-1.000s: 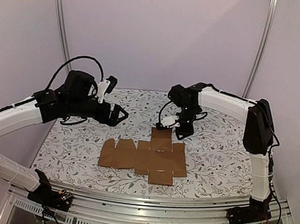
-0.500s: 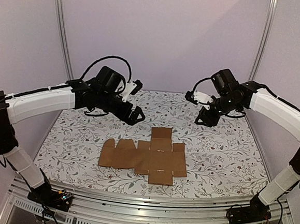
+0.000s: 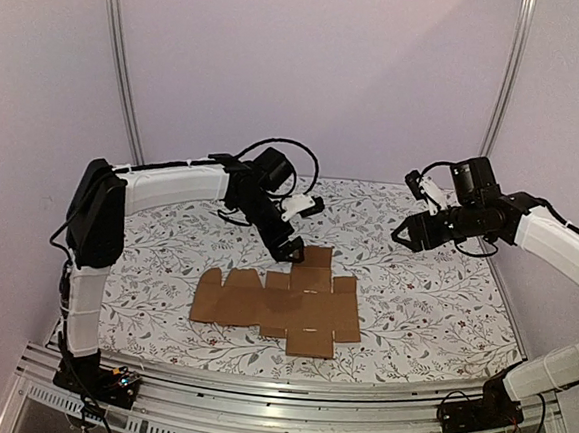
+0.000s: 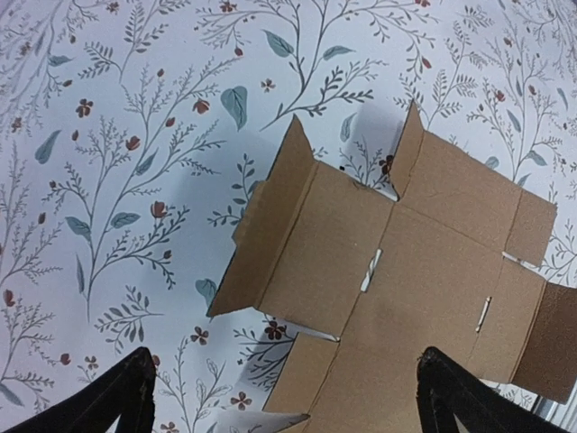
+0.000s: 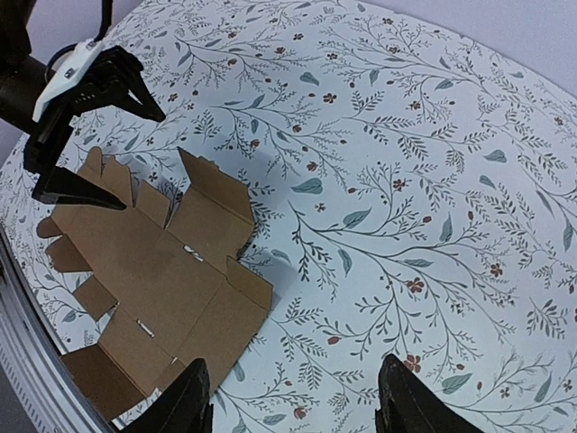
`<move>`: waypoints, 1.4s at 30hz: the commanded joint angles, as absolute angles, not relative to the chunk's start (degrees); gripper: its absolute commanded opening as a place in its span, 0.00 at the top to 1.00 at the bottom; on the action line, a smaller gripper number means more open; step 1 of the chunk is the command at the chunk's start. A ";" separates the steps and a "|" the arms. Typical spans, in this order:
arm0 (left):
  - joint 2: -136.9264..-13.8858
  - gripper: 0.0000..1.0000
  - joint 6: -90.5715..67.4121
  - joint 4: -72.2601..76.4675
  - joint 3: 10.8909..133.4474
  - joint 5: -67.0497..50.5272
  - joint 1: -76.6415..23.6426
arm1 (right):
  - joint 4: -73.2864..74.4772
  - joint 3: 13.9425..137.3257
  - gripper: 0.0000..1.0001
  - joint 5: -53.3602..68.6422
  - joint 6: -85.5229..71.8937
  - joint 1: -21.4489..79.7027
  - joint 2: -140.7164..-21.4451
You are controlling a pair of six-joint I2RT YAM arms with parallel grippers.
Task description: Fold the paper box
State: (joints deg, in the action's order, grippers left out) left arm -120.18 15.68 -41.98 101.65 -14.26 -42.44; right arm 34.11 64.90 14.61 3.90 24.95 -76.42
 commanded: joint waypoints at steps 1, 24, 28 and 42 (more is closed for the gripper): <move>-125.66 0.02 21.66 -46.83 107.74 -16.34 -42.73 | 29.39 58.92 0.38 20.53 -5.71 25.13 -72.49; -139.74 0.34 23.44 -52.41 124.72 -20.60 -42.97 | 28.08 54.49 0.37 22.85 -11.15 25.11 -66.68; -140.90 0.39 23.83 -53.50 126.23 -20.19 -42.97 | 28.07 54.41 0.37 23.07 -11.72 25.12 -66.69; -141.55 0.86 24.03 -54.11 127.53 -18.30 -43.24 | 28.20 53.86 0.39 21.92 -12.91 25.09 -64.92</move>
